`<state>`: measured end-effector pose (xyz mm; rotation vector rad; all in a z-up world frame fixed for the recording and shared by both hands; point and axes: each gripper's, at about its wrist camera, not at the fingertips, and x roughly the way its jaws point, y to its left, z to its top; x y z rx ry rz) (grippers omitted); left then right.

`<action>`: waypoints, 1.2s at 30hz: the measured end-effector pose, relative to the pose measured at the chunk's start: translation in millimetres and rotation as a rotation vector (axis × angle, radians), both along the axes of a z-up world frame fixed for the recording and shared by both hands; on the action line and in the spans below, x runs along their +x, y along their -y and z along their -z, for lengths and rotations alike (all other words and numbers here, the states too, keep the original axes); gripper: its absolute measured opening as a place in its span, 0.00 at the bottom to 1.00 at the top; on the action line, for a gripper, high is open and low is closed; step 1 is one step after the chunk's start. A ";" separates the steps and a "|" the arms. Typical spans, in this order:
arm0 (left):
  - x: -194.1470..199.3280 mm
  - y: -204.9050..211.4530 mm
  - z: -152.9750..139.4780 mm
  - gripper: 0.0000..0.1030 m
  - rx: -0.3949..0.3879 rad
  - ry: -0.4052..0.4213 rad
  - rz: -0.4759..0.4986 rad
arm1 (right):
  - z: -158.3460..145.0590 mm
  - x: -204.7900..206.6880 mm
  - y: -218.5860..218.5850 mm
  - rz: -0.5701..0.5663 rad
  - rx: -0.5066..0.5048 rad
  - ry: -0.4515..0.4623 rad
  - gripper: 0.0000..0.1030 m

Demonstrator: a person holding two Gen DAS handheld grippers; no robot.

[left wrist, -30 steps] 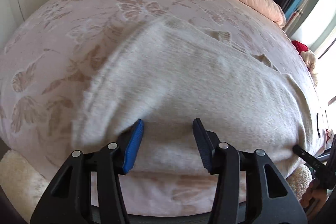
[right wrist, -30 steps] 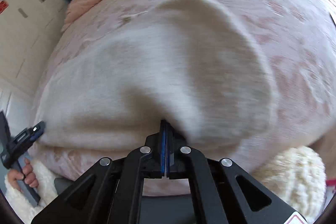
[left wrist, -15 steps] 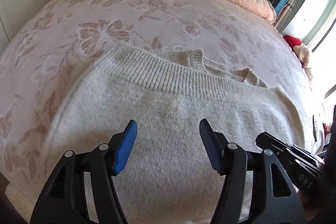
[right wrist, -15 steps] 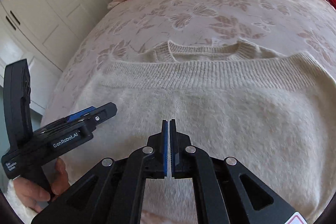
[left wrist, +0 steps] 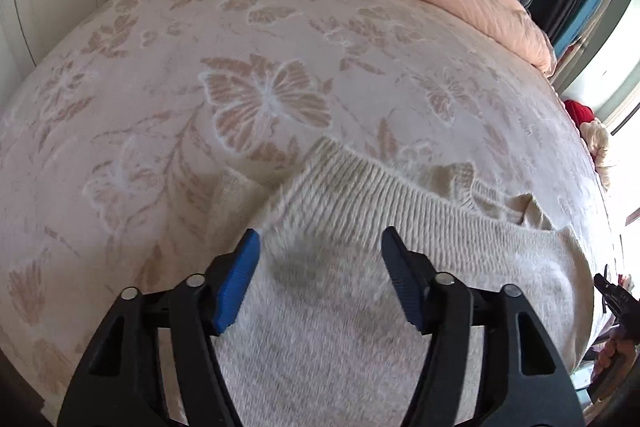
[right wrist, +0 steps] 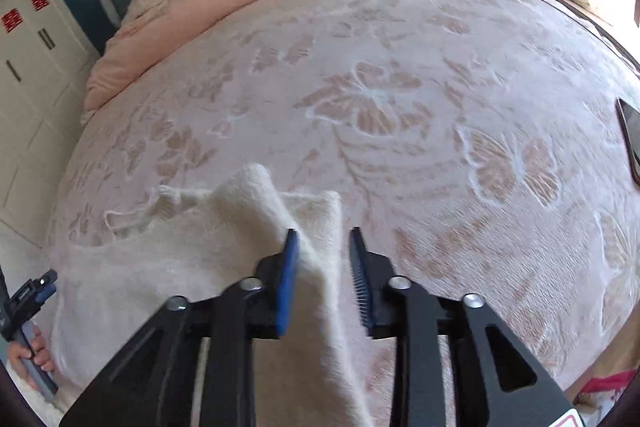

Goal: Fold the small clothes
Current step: 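Grasp the sweater edge with both tools and fold it over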

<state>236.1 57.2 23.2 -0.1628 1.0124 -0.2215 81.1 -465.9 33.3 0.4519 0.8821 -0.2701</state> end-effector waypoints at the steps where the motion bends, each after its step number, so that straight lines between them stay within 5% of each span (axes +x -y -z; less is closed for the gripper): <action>1: 2.5 7.6 -3.7 0.80 0.029 0.023 -0.002 | -1.7 9.3 -7.8 -0.025 -0.020 0.008 0.54; 5: 32.3 28.7 20.0 0.85 0.122 -0.071 -0.008 | 28.6 60.6 -31.8 -0.104 -0.061 -0.107 0.60; 7: 42.7 22.0 35.0 0.65 0.119 -0.137 -0.076 | 42.0 74.1 -37.8 -0.099 -0.066 -0.150 0.47; 8: 43.4 17.6 34.2 0.52 0.090 -0.136 -0.102 | 39.1 75.2 -40.2 -0.104 -0.047 -0.128 0.19; 9: 44.0 14.9 28.8 0.23 0.061 -0.120 -0.114 | 31.1 73.2 -41.6 -0.101 -0.026 -0.085 0.09; 10: 46.2 14.2 22.7 0.12 0.048 -0.112 -0.109 | 19.4 69.8 -41.4 -0.092 -0.018 -0.032 0.09; 13: 54.5 11.6 3.5 0.10 0.038 -0.061 -0.105 | -9.1 60.8 -29.4 -0.041 -0.018 0.087 0.07; 15: 65.7 11.4 1.5 0.00 0.073 -0.044 -0.110 | -0.3 64.5 -12.4 -0.002 -0.007 0.066 0.07; 18: 85.5 7.4 23.9 0.00 0.115 -0.120 -0.140 | 60.5 84.6 -1.6 -0.034 0.038 -0.157 0.09; 22: 64.9 -2.3 14.9 0.02 -0.041 -0.122 -0.138 | 23.6 64.0 -14.8 -0.011 -0.011 -0.053 0.23; 23: 56.5 -0.8 8.4 0.10 -0.043 -0.107 -0.108 | 14.0 57.5 -19.7 -0.019 -0.023 -0.025 0.25; 26: 41.9 6.7 0.7 0.72 -0.020 -0.071 -0.059 | 1.6 45.7 -36.4 -0.062 -0.072 0.009 0.38; 29: 53.5 17.4 18.4 0.68 0.019 -0.114 -0.022 | 15.8 54.0 -40.9 -0.069 -0.097 -0.047 0.41; 32: 67.4 17.6 39.7 0.35 -0.015 -0.185 -0.043 | 29.1 59.1 -27.8 0.003 -0.066 -0.061 0.47; 33: 69.1 17.9 38.8 0.17 -0.045 -0.184 -0.046 | 35.2 61.5 -23.7 0.016 -0.049 -0.067 0.46; 34: 69.9 20.6 34.1 0.10 -0.054 -0.174 -0.039 | 39.8 66.0 -23.0 0.011 -0.048 -0.084 0.42; 35: 70.0 25.1 27.0 0.10 -0.047 -0.154 -0.024 | 40.0 71.6 -24.5 -0.016 -0.059 -0.097 0.09; 36: 70.0 29.1 18.2 0.09 -0.034 -0.122 -0.008 | 34.6 75.1 -25.5 -0.032 -0.069 -0.092 0.05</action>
